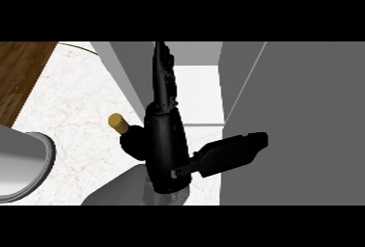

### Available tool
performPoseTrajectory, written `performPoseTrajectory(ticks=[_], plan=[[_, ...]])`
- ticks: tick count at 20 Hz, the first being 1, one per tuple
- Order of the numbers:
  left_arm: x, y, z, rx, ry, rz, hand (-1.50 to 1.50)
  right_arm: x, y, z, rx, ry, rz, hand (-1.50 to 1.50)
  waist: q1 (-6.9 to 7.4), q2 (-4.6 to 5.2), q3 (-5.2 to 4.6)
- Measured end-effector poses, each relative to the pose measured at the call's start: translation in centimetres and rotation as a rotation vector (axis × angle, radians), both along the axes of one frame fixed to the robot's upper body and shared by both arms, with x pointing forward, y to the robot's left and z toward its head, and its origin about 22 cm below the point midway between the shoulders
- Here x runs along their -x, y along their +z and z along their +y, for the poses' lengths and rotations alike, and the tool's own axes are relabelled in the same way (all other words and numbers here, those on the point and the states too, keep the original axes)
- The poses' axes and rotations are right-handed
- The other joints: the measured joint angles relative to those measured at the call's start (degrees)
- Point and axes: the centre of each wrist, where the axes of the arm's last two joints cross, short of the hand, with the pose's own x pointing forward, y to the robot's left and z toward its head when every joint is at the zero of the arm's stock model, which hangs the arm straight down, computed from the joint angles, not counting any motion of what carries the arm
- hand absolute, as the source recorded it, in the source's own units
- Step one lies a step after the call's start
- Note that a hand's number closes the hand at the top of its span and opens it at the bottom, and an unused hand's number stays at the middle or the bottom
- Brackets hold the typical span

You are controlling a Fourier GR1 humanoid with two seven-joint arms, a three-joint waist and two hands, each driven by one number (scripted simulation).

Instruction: Pick up the wine, place it into the cabinet and close the cabinet

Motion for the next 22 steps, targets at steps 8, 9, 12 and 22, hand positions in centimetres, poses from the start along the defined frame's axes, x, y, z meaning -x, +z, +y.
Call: performPoseTrajectory(ticks=[8, 9, 12, 22], plan=[[-0.4, 0.7, -0.3, 0.002, 0.055, 0.000, -1.50, -0.1, 0.6, 0.2, 0.000, -0.002, 0.017, -1.50, 0.25, -0.04, -0.06], [-0.4, 0.7, -0.2, 0.006, 0.062, 0.006, -1.50, -0.2, 0.7, 0.1, 0.005, -0.007, 0.017, -1.50, 0.28, -0.06, -0.05], [-0.7, 0.7, -0.2, 0.016, 0.093, 0.017, -1.50, -0.2, 0.9, 0.6, -0.005, 0.005, 0.019, -1.50, 0.30, -0.08, -0.05], [0.7, -0.8, 1.0, 0.092, 0.174, 0.067, -1.50, -0.3, 1.5, 0.8, -0.008, -0.002, 0.026, -1.50, 0.39, -0.14, -0.01]])
